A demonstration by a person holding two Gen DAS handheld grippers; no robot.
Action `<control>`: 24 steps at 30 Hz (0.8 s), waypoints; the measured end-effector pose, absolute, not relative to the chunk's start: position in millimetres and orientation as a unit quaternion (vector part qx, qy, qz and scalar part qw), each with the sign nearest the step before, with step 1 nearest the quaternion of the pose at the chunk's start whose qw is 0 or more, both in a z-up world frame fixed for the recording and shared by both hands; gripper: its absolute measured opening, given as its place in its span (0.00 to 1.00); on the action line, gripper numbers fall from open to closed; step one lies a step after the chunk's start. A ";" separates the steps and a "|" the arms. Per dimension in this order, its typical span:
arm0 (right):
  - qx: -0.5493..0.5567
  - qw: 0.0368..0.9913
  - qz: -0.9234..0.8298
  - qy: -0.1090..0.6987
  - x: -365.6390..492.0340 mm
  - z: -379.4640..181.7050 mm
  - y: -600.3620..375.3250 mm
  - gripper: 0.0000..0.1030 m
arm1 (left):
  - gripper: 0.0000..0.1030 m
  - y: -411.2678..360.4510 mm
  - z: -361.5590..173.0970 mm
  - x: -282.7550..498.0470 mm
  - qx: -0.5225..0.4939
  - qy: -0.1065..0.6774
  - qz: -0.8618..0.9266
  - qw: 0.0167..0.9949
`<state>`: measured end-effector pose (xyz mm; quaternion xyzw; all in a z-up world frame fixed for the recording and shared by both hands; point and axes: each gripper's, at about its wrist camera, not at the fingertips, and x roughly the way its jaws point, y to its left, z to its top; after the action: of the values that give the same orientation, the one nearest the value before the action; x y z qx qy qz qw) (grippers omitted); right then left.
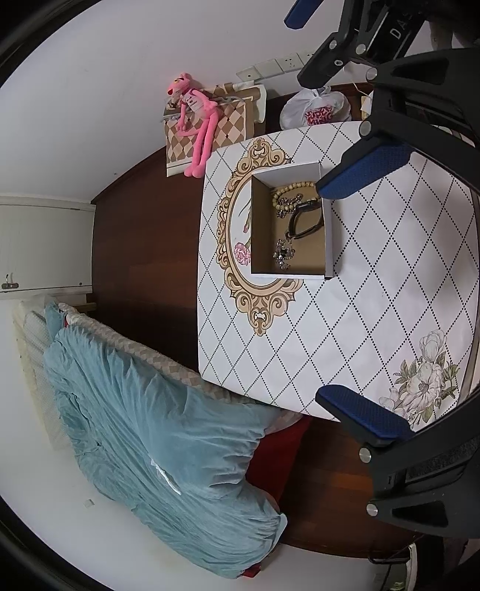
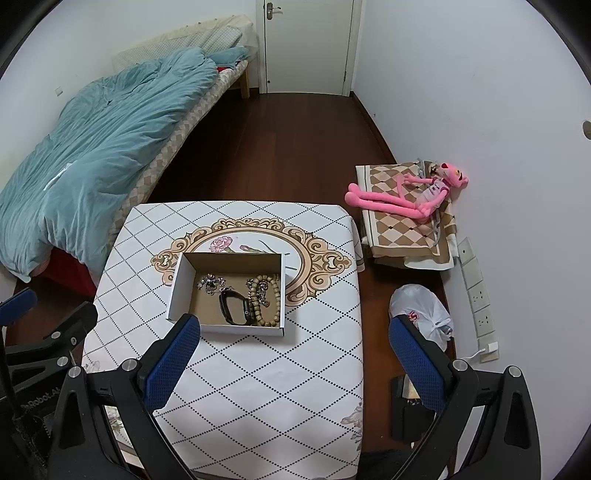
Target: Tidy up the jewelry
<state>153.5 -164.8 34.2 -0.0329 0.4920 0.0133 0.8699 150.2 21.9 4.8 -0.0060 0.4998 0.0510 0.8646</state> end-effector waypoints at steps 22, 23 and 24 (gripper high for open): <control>-0.033 0.869 0.015 0.494 153.4 33.1 -166.2 1.00 | 0.99 16.5 8.1 150.5 -0.004 0.499 0.050 0.865; -0.033 0.869 0.015 0.494 153.8 33.2 -166.4 1.00 | 0.99 16.6 8.0 150.4 -0.004 0.499 0.050 0.865; -0.033 0.869 0.015 0.494 153.4 32.8 -166.0 1.00 | 0.99 16.6 8.2 150.4 -0.003 0.499 0.050 0.865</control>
<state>153.4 -166.0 32.8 -0.0334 0.4937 0.0146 0.8688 150.4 16.6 8.2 -0.0032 0.4988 0.0501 0.8653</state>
